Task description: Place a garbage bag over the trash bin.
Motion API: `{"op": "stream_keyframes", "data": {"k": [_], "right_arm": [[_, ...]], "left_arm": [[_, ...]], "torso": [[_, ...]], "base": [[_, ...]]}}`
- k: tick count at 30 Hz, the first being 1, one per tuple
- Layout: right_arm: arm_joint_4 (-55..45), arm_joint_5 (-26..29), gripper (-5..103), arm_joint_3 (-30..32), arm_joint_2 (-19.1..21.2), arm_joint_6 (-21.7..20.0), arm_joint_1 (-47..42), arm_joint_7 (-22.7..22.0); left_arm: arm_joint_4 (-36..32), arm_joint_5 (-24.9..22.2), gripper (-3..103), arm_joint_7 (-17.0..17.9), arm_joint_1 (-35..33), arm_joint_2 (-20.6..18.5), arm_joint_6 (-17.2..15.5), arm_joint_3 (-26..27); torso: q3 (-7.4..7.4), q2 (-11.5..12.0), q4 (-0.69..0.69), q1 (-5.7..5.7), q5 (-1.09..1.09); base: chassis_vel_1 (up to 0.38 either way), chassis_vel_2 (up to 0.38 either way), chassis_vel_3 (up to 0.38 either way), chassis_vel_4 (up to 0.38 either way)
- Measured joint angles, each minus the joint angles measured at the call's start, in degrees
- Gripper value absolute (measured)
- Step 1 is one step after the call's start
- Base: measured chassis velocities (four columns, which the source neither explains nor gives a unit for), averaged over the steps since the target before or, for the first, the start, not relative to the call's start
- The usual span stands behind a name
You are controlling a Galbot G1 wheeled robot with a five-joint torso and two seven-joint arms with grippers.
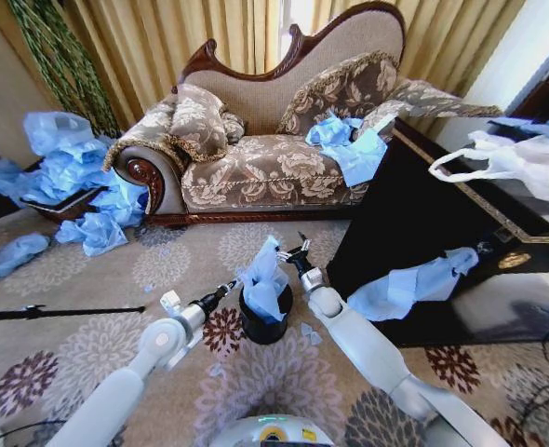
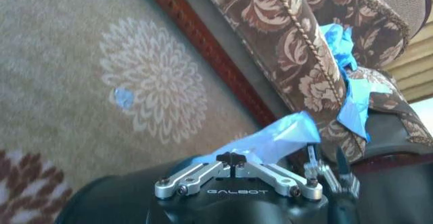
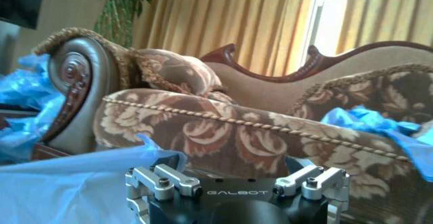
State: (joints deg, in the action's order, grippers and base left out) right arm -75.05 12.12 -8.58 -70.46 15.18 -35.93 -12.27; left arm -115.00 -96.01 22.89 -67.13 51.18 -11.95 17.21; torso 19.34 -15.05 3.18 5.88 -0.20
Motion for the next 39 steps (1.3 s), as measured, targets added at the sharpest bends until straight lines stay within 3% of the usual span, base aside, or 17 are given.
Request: {"op": "stream_keyframes", "data": {"k": [8, 20, 39], "right_arm": [[-0.89, -0.8, 100, 1.89, 0.28, -0.36, -1.99, -3.23], [-4.13, -1.47, 100, -1.38, 1.49, 0.63, -6.22, -0.58], [1.19, -2.95, 100, -4.3, -0.21, -0.58, -0.61, 1.34]], "left_arm": [[1.84, 1.47, 0, -1.09, 1.62, -0.77, -0.18, -1.38], [-0.17, 1.73, 0, -1.8, 0.46, -0.89, -0.36, -0.78], [-1.88, 3.59, 0, -3.02, -1.94, -0.42, -0.43, 0.08]], "torso": [[0.0, 0.0, -0.01, 0.0, 0.01], [-0.01, 0.0, -0.02, 0.0, 0.01], [0.0, 0.0, -0.01, 0.0, 0.01]], "base": [[0.0, 0.0, 0.0, 0.0], [0.0, 0.0, 0.0, 0.0], [0.0, 0.0, 0.0, 0.0]]}}
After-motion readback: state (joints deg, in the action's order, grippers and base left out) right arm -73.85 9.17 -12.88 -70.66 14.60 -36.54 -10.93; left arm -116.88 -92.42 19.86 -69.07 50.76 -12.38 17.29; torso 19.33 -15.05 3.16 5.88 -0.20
